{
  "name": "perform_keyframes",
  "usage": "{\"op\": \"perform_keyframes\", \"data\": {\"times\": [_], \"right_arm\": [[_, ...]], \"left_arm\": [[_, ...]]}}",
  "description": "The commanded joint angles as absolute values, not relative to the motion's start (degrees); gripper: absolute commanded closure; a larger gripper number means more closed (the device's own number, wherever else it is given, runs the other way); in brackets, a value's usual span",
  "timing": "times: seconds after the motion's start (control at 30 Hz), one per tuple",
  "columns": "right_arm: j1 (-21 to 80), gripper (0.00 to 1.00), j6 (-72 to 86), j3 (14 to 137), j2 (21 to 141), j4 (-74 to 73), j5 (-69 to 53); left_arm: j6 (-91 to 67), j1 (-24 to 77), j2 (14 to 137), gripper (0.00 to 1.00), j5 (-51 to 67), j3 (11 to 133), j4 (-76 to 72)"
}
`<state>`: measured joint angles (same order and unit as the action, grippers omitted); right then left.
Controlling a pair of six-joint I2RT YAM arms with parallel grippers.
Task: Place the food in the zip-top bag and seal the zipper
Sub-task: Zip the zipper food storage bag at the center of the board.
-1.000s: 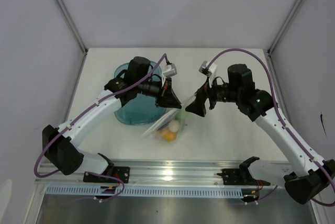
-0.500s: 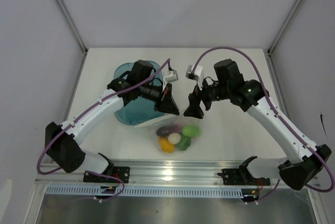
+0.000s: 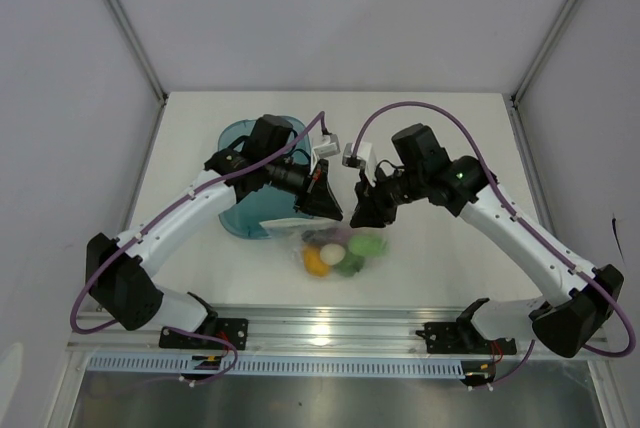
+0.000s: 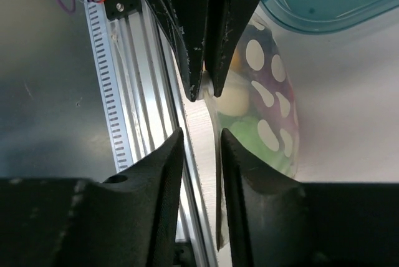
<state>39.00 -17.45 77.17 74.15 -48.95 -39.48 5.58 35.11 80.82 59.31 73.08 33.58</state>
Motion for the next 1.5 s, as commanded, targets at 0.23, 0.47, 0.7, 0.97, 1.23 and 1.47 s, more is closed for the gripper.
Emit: {"op": "perform_keyframes", "data": {"times": [0.23, 0.47, 0.7, 0.97, 1.23, 1.47], "right_arm": [[39.46, 1.0, -14.87, 76.47, 74.09, -46.5, -38.94], [36.93, 1.0, -9.23, 73.3, 68.73, -40.52, -31.38], [32.88, 1.0, -8.61, 72.86, 65.48, -43.5, -31.11], [25.93, 1.0, -6.51, 74.09, 62.06, -45.88, -29.45], [22.94, 1.0, -2.38, 72.52, 60.73, -46.14, -25.58], [20.04, 1.0, -0.53, 70.84, 58.97, -47.99, -22.94]], "left_arm": [[5.97, 34.19, 79.89, 0.99, 63.11, 73.3, 31.55], [6.33, 33.49, 78.58, 0.99, 61.0, 71.9, 32.26], [5.54, 33.13, 74.89, 0.99, 59.24, 68.3, 32.7], [3.43, 31.64, 67.77, 0.99, 55.46, 62.58, 31.29], [2.2, 31.03, 63.29, 0.99, 50.89, 60.12, 31.38], [0.88, 30.32, 59.86, 0.99, 45.88, 57.57, 31.38]]}}
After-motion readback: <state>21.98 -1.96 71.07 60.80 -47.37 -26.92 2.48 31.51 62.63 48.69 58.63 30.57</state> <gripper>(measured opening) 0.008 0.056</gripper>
